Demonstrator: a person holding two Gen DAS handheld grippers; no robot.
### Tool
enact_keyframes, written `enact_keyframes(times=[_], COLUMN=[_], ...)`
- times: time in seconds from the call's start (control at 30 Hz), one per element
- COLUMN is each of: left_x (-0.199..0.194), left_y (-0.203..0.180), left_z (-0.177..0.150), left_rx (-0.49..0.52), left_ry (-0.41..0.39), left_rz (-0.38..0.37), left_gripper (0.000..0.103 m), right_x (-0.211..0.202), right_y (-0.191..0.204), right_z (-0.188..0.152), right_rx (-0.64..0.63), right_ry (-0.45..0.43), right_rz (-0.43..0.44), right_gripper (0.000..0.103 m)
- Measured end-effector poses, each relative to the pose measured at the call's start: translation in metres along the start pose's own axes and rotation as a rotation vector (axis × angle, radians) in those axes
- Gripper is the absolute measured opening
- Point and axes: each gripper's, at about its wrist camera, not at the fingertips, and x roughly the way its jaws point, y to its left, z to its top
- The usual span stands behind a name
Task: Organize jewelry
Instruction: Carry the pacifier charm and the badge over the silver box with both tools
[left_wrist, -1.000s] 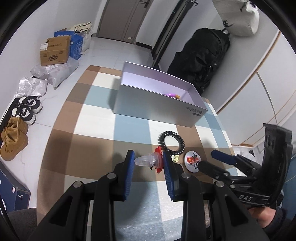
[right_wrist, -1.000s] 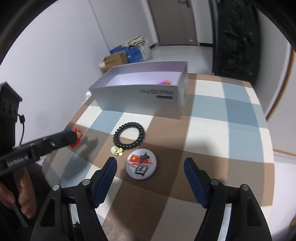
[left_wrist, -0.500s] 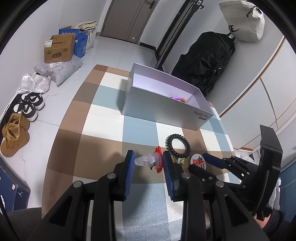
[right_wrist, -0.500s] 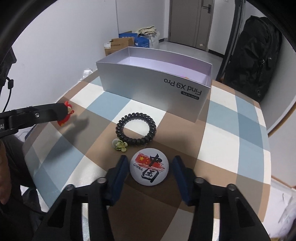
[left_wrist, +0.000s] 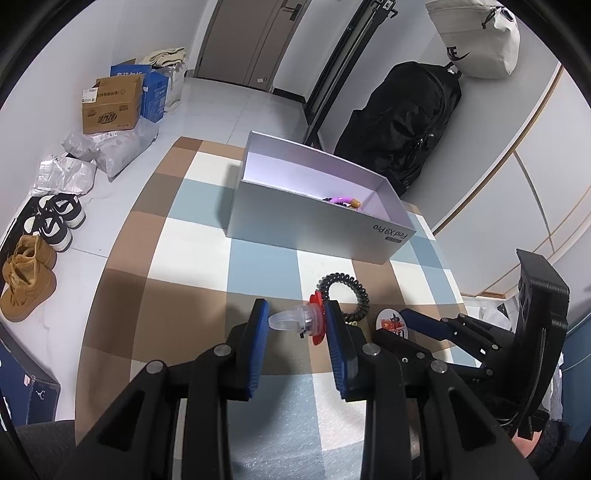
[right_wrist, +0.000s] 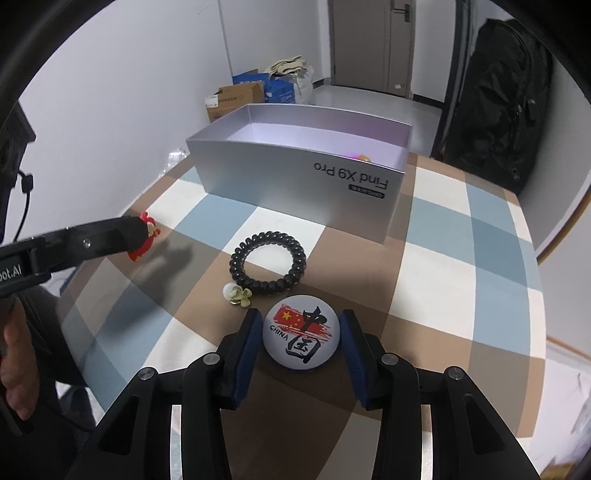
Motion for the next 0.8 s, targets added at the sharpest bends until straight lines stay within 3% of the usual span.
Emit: enact_keyframes(times=[0.57,0.8], left_x=[0.005,0.002], left_y=[-0.01,-0.019], left_z=[0.014,0.021], left_rx=[-0.024,-0.01], left_ry=[-0.034,-0.065], left_rz=[-0.023,-0.001], left_gripper=[0.025,0.025], right_x=[-0.01,-0.019], right_y=[-0.026,-0.034], right_z=[0.008,0.017], right_rx=[0.161,0.203], right_ry=[-0.043,-0.088], right_rz=[0.099,0.14], right_gripper=[0.042,0.042])
